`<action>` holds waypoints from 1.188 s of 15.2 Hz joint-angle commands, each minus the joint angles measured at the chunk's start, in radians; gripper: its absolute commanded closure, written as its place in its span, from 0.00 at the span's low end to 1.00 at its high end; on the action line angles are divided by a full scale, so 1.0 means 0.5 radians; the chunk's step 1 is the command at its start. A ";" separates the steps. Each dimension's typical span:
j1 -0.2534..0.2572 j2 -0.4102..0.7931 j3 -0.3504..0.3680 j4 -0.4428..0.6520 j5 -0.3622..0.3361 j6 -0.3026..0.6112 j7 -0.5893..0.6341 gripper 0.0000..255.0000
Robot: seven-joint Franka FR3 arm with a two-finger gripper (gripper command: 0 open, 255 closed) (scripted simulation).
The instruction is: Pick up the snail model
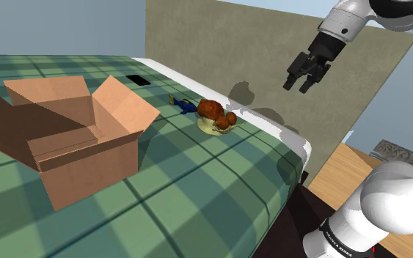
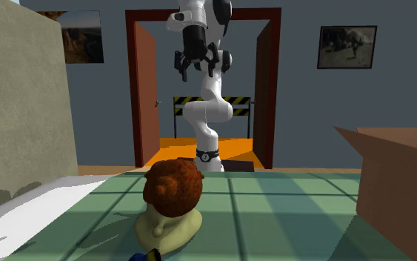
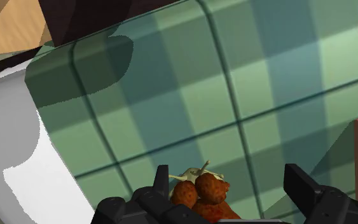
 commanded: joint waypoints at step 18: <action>-0.086 1.114 0.332 0.053 -0.238 0.815 0.400 0.00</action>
